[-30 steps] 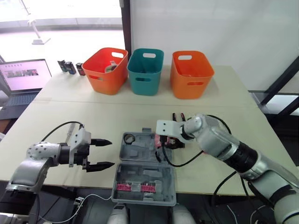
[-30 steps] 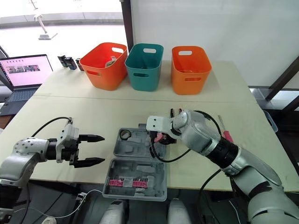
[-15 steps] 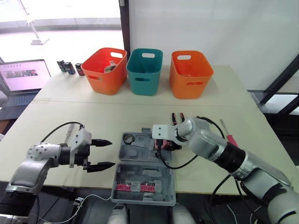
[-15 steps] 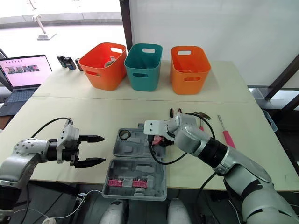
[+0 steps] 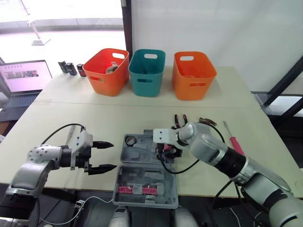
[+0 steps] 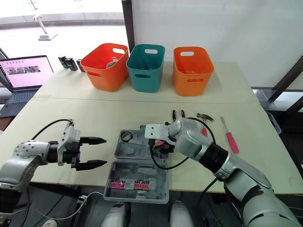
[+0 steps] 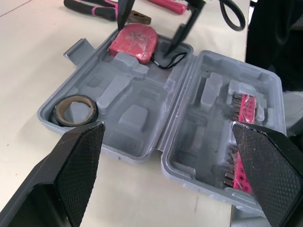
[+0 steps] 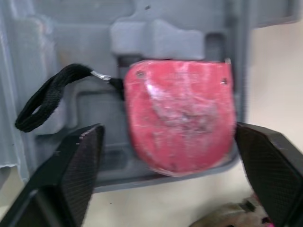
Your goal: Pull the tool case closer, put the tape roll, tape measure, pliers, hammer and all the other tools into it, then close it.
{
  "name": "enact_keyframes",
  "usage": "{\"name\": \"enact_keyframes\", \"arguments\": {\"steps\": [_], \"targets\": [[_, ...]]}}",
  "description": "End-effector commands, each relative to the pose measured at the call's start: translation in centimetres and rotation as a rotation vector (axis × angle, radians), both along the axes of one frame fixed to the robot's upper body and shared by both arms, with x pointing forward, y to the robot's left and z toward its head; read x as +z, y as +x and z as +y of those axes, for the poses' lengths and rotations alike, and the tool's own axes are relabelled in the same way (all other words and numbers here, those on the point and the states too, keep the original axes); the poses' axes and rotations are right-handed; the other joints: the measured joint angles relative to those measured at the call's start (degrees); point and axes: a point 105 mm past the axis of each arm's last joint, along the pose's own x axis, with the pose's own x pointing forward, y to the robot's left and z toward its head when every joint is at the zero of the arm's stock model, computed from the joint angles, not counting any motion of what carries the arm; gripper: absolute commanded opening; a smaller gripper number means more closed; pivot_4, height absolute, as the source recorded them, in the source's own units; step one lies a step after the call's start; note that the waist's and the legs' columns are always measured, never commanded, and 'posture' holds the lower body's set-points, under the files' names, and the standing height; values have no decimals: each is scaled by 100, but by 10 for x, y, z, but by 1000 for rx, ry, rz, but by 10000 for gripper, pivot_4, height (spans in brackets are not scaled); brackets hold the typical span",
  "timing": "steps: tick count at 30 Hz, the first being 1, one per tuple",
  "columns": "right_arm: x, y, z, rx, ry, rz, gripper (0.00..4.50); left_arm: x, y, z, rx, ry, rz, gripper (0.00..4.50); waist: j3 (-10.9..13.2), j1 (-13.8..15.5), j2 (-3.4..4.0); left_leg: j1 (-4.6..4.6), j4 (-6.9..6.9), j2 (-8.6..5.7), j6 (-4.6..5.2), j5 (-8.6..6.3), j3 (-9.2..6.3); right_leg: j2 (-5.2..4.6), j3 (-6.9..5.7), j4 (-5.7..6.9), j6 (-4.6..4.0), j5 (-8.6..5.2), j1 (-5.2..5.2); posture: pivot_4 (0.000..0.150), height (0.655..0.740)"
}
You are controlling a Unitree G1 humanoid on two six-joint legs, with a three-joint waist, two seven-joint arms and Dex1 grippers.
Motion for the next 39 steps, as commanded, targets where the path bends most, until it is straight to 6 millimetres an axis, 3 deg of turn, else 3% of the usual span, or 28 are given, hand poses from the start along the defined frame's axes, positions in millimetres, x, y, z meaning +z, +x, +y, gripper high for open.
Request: {"name": "enact_keyframes", "arguments": {"steps": [1, 8, 11, 16, 18, 31, 34, 36, 39], "targets": [[31, -4, 8, 19, 91, -36, 44764, 7, -2, -4, -21, -9, -25, 45000, 0, 1, 0, 0, 0, 0, 0, 0, 0, 0, 0, 0, 0, 0, 0, 1500, 7400], [50, -14, 1, -25, 263, 18, 44764, 7, -3, -3, -22, -8, -22, 45000, 0, 5, 0, 0, 0, 0, 0, 0, -1, 0, 0, 0, 0, 0, 1, 1500, 7400], [50, -15, -1, -62, 343, 46, 32765, 7, -3, -3, -20, -7, -21, 45000, 0, 5, -1, 0, 0, 0, 0, 0, -1, 0, 0, -1, 0, 0, 2, 1500, 7400], [46, -14, -1, -93, 427, 54, 7539, 6, -3, -3, -18, -7, -18, 45000, 0, -7, 0, 0, 0, 0, 0, 0, 0, 0, 0, 0, 0, 0, 1, 1500, 7400], [45, -12, -1, -96, 451, 34, 638, 6, -3, -3, -17, -7, -18, 45000, 0, 0, -1, 0, 0, 0, 0, 0, 0, 0, 0, 0, 0, 0, 0, 1500, 7400], [25, -17, -12, -132, 681, -3, 638, 7, -2, -4, -8, -11, -21, 45000, -1, 6, -1, 0, 1, 0, 0, 0, 0, 0, 0, -2, 0, 0, 4, 1500, 7400], [19, -19, -15, -138, 676, 0, 9154, 7, -2, -4, -9, -11, -20, 45000, 0, -2, -1, 0, 1, 0, 0, 0, -1, 0, 0, -2, 0, 0, 4, 1500, 7400], [18, -18, -16, -146, 679, -7, 18378, 7, -2, -4, -9, -11, -19, 45000, 0, -7, -1, 2, 1, 0, 0, 0, 0, 0, 0, -2, -1, 0, 3, 1500, 7400], [17, -17, -16, -156, 682, -9, 18378, 7, -1, -4, -9, -10, -19, 45000, 0, 3, -1, 2, 0, 0, 0, 0, 0, 0, 0, -2, -1, 0, 4, 1500, 7400]]}}
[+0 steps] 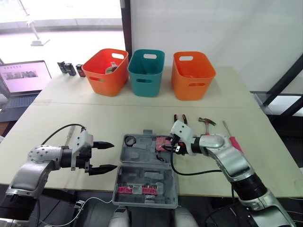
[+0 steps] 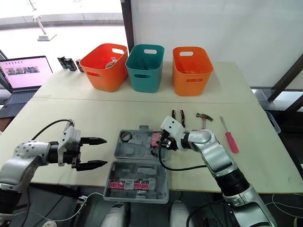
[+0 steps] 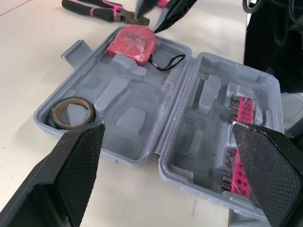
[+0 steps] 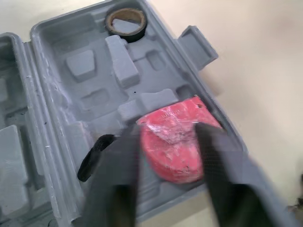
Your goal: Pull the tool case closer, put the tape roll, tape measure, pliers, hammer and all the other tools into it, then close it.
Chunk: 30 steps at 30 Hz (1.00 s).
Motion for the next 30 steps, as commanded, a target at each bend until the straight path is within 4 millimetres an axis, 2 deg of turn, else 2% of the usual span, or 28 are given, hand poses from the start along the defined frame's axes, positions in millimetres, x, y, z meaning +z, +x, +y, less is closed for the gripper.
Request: {"name": "enact_keyframes", "arguments": {"steps": [1, 5, 8, 10, 20, 23, 26, 30], "targets": [[9, 2, 2, -1, 26, -37, 18378, 7, 0, -2, -14, -5, -29, 45000, 0, 2, 0, 0, 0, 0, 0, 0, 0, 0, 0, 0, 0, 0, 0, 1500, 7400], [7, 6, 1, -38, 63, -18, 18378, 8, 0, -3, -16, -6, -32, 45000, 0, 2, 0, 0, 0, 0, 0, 0, 0, 0, 0, 0, 0, 0, 1, 1500, 7400], [8, 6, 3, -31, 71, -18, 10056, 8, 0, -3, -16, -7, -33, 45000, 0, 2, 0, 0, 0, 0, 0, 0, 0, 0, 0, 0, 0, 0, 1, 1500, 7400], [9, 6, 4, -27, 69, -23, 1239, 8, 0, -3, -15, -7, -32, 45000, 0, 2, 0, 0, 0, 0, 0, 0, 0, 0, 0, 0, 0, 0, 1, 1500, 7400], [6, 11, 3, -61, 65, -40, 1239, 8, -1, -4, -13, -7, -28, 45000, 0, 2, 0, 0, 0, 0, 0, 0, 0, 0, 0, 0, 0, 0, 1, 1500, 7400], [7, 11, 5, -65, 78, -34, 9589, 7, 0, -4, -12, -6, -28, 45000, 0, 2, 0, 0, 0, 0, 0, 0, 0, 0, 0, 0, 0, 0, 1, 1500, 7400], [7, 10, 7, -57, 75, -37, 23508, 7, 0, -4, -12, -5, -28, 45000, 0, 2, 0, 0, 0, 0, 0, 0, 0, 0, 0, 0, 0, 0, 1, 1500, 7400], [2, 12, 3, -84, 74, -27, 23508, 7, 0, -4, -11, -5, -29, 45000, 0, 2, 0, 0, 0, 0, 0, 0, 0, 0, 0, 0, 0, 0, 1, 1500, 7400]]}}
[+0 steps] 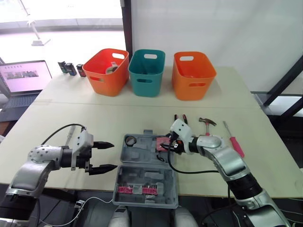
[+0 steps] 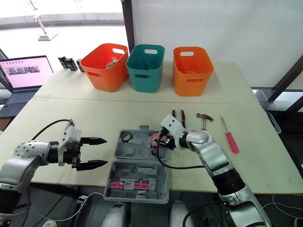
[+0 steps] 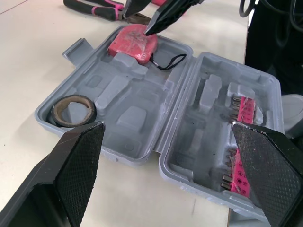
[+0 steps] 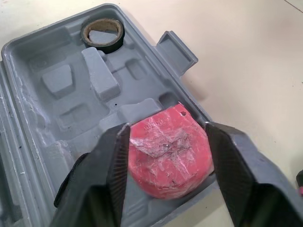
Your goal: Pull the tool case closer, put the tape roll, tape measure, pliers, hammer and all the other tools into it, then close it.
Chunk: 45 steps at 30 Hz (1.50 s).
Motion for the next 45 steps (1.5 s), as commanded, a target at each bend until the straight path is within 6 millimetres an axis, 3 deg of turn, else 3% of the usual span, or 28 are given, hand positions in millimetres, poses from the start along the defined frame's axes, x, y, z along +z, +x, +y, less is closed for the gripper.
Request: {"name": "enact_keyframes", "arguments": {"steps": [1, 9, 13, 22, 28, 32, 39, 42, 45], "targets": [[7, 3, 0, -14, 27, -37, 23508, 7, -1, -3, -15, -5, -32, 45000, 0, 0, 0, 0, 0, 0, 0, 0, 0, 0, 0, 0, 0, 0, 0, 1500, 7400], [-2, 2, 1, -48, 69, -17, 23508, 7, -1, -3, -16, -5, -30, 45000, 0, 0, 0, 0, 0, 0, 0, 0, 0, 0, 0, 0, 0, 0, 0, 1500, 7400], [-1, 1, 1, -51, 71, -25, 6620, 7, -2, -3, -17, -4, -29, 45000, 0, 0, 0, 0, 0, 0, 0, 0, 0, 0, 0, 0, 0, 0, 0, 1500, 7400], [-12, 4, -6, -91, 20, -50, 6620, 7, -1, -4, -18, -5, -29, 45000, 0, 0, 0, 0, 0, 0, 0, 0, 0, 0, 0, 0, 0, 0, 0, 1500, 7400], [-49, 4, -23, -207, -72, 94, 6620, 7, -2, -5, -18, -6, -29, 45000, -4, 14, -6, 9, 0, 0, 0, 0, 0, 0, 0, -1, -1, -1, 12, 1500, 7400], [-83, -12, -38, -267, -188, 283, 6620, 7, -3, -5, -17, -5, -27, 45000, -22, 16, -20, 31, -3, 0, 0, 0, 0, 0, 0, -10, -5, -2, 37, 1500, 7400], [-107, -40, -41, -292, -230, 490, 6620, 7, -4, -2, -10, 0, -29, 45000, -158, 126, -62, 91, -14, 0, 2, -11, 0, -2, -6, -45, -19, -23, 113, 1500, 7400], [-98, -31, -29, -288, -171, 438, 6620, 8, -3, -2, -6, -2, -32, 45000, -196, 165, -76, 113, -15, 0, -4, -22, 1, -4, -7, -50, -22, -30, 124, 1500, 7400], [-67, -11, -20, -264, -83, 275, 6620, 9, -3, -2, 1, -4, -34, 45000, -201, 146, -85, 123, -15, 1, -7, -25, 1, -5, -8, -54, -23, -32, 124, 1500, 7400]]}}
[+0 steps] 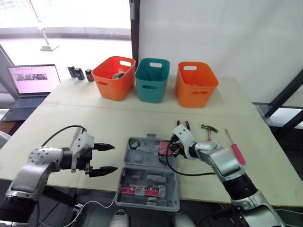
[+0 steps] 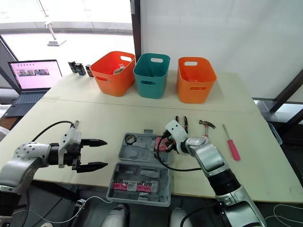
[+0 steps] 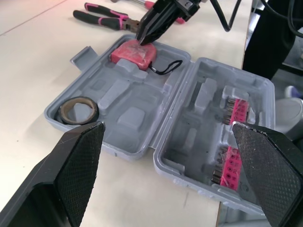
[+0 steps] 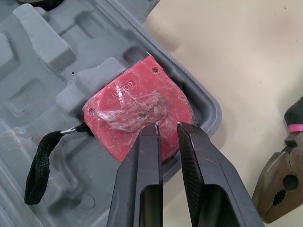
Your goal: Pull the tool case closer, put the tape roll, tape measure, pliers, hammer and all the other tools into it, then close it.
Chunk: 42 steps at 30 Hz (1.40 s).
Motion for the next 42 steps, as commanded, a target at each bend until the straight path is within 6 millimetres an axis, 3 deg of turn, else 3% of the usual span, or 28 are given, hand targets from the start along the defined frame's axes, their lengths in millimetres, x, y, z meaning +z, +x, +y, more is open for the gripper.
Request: {"name": "enact_keyframes", "arguments": {"steps": [1, 2, 5, 6, 8, 13, 17, 20, 24, 25, 28, 33, 38, 42], "targets": [[-9, -3, 1, -5, 29, -8, 6620, 11, 1, 0, 4, -7, -48, 45000, 0, -13, 1, -1, 0, 0, 0, 0, 0, 0, 0, 0, 0, 0, 4, 1500, 7400], [3, 0, 3, 2, 74, -47, 6620, 11, 1, 1, 8, -6, -48, 45000, 0, -22, 0, -2, 0, 0, 0, 0, 1, 0, 0, 2, 0, 0, 4, 1500, 7400], [76, -4, 4, 114, 225, -282, 6620, 12, 3, 11, 53, -2, -51, 45000, 52, -16, 77, -29, 1, 1, 2, 2, 1, 0, 1, 11, -1, 1, -14, 1500, 7400], [91, -10, -3, 128, 246, -309, 6620, 13, 4, 15, 68, 0, -54, 45000, 67, -15, 97, -54, 4, 1, 3, 4, 1, 0, 2, 17, 1, 2, -38, 1500, 7400], [101, -23, -17, 155, 242, -305, 6620, 14, 4, 22, 95, 8, -58, 45000, 79, -2, 108, -75, 3, 0, 3, 6, 1, 0, 3, 31, 6, 4, -68, 1500, 7400], [98, -58, -74, 166, 153, -236, 6620, 10, 3, 47, 192, 36, -60, 45000, 88, 38, 92, -81, -4, 0, 6, 1, 6, 0, 1, 16, 15, -6, -67, 1500, 7400], [88, -66, -118, 90, 45, -230, 6620, 11, 8, 73, 288, 68, -76, 45000, 92, -17, 92, -88, 8, 1, 5, 3, 15, -3, 4, 18, -3, 5, -83, 1500, 7400], [82, -79, -154, -18, 0, -205, 19015, 12, 4, 102, 384, 103, -75, 45000, 98, -14, 80, -87, 13, 2, 5, 4, 20, -8, 4, 17, -9, 9, -85, 1500, 7400], [82, -102, -189, -125, 3, -203, 40163, 14, -6, 133, 486, 132, -73, 45000, 101, 10, 80, -94, 1, 1, 3, 1, 29, -15, 4, 3, -1, 2, -88, 1500, 7400], [80, -114, -203, -155, -25, -189, 44611, 10, -12, 149, 539, 169, -59, 45000, 101, 12, 81, -97, 1, 1, 4, 1, 30, -16, 4, 3, -1, 2, -90, 1500, 7400], [83, -135, -232, -247, -52, -190, 44611, 6, -30, 189, 684, 235, -36, 45000, 104, 1, 76, -99, 1, 1, 3, 1, 31, -16, 4, 4, -1, 2, -96, 1500, 7400], [85, -150, -265, -334, -63, -206, 44611, 14, -54, 240, 873, 282, -26, 45000, 106, -40, 63, -99, 11, 2, -19, -13, 41, -28, 3, -27, 8, -3, -124, 1500, 7400], [82, -150, -270, -317, -41, -207, 44611, 26, -57, 263, 944, 305, -53, 45000, 106, -27, 64, -110, 4, -2, -21, -14, 57, -40, 3, -89, -17, 12, -103, 1500, 7400], [82, -145, -266, -305, -41, -213, 44611, 30, -55, 268, 949, 306, -64, 45000, 104, -11, 68, -117, -4, -3, -19, -13, 58, -39, 3, -77, -30, 25, -114, 1500, 7400]]}}
